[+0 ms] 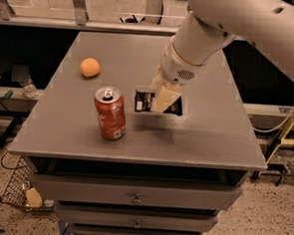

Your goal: Move rxbar chocolate near coke can

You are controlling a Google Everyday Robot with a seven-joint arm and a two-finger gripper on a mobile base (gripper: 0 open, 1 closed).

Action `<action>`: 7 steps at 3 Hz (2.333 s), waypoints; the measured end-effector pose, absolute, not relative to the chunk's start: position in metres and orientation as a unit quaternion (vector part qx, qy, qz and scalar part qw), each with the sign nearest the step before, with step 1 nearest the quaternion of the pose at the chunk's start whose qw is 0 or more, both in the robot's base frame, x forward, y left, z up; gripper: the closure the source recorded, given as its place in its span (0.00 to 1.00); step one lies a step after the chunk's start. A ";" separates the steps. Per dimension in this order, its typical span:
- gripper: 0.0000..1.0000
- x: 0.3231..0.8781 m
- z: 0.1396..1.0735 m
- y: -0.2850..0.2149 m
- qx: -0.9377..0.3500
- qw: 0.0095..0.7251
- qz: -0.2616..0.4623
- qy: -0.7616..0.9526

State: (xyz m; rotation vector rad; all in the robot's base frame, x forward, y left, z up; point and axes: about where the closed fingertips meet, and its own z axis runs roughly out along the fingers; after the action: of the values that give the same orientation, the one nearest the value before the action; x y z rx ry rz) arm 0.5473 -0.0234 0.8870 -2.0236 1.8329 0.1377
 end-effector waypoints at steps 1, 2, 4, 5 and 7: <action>1.00 0.537 0.882 -0.004 -0.757 0.191 0.056 0.623; 0.84 0.536 0.882 -0.003 -0.758 0.190 0.056 0.622; 0.37 0.535 0.881 -0.001 -0.759 0.190 0.056 0.620; 0.13 0.535 0.881 0.000 -0.760 0.189 0.056 0.620; 0.00 0.534 0.881 0.001 -0.760 0.189 0.056 0.619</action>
Offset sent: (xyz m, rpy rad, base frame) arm -0.0096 0.0181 -0.0043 -0.0163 0.0082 0.0860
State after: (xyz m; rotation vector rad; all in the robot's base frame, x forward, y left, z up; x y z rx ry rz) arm 0.5344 0.0014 0.8808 -2.1387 1.7402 0.1587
